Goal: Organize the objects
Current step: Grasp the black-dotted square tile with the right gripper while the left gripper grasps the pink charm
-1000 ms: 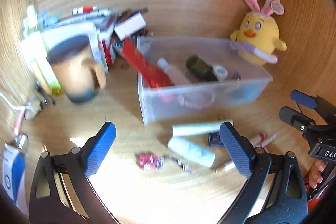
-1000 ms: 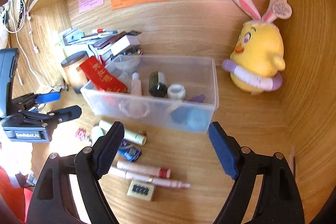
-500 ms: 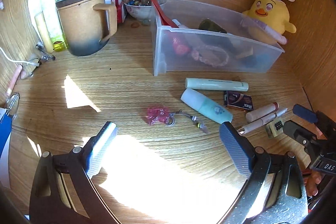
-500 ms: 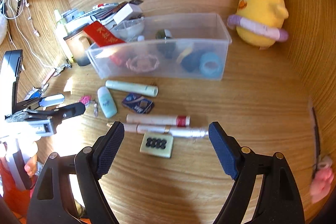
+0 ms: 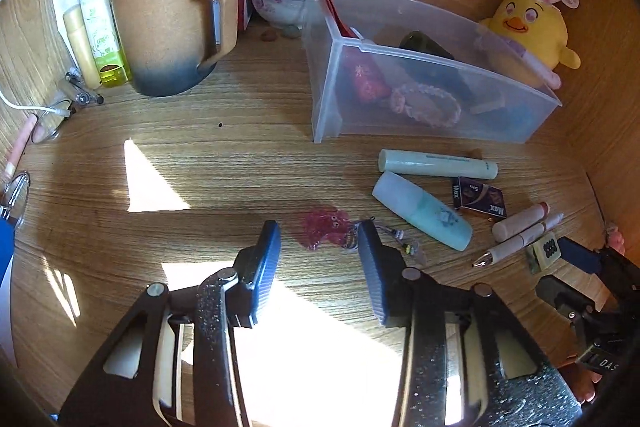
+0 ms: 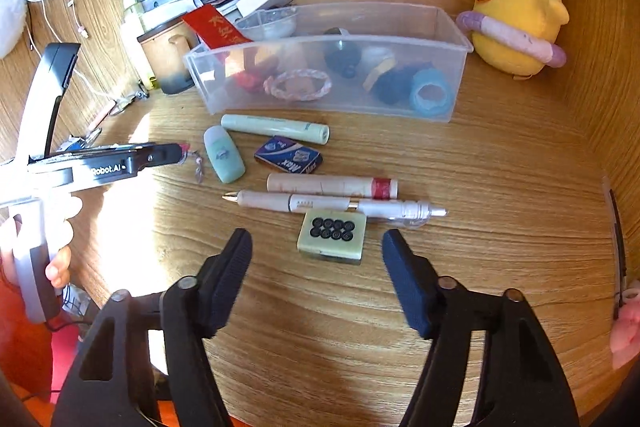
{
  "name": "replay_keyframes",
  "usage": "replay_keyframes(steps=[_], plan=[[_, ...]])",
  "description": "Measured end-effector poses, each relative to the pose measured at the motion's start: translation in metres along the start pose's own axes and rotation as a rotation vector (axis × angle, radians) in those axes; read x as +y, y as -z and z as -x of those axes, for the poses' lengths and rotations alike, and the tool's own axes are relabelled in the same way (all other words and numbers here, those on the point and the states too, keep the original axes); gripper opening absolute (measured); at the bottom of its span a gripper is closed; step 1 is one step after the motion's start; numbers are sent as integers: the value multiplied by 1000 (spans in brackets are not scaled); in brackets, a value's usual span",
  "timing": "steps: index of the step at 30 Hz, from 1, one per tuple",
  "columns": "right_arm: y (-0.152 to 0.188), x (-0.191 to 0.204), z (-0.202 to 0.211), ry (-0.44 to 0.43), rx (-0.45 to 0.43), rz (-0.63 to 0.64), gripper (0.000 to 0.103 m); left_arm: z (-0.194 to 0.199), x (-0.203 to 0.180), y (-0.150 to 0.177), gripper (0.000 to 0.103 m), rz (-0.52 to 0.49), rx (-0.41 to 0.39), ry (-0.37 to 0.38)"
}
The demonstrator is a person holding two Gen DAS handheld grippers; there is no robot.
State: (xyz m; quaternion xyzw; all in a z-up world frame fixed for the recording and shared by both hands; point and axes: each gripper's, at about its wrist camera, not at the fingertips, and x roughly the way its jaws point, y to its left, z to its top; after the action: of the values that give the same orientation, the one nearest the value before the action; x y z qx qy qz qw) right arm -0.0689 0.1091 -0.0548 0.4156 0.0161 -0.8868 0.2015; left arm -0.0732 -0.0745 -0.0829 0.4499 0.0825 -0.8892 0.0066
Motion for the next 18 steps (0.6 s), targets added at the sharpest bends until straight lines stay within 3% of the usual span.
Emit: replay_keyframes(steps=[3,7,18], plan=[[2,-2,-4,1,10,-6,47,-2,-3,-2,38,-12,-2,-4],[2,-1,-5,9,8,-5,33,-5,-5,-5,22,-22,-5,-11],[1,-2,0,-33,-3,0,32,13,0,-5,17,9,-49,2]])
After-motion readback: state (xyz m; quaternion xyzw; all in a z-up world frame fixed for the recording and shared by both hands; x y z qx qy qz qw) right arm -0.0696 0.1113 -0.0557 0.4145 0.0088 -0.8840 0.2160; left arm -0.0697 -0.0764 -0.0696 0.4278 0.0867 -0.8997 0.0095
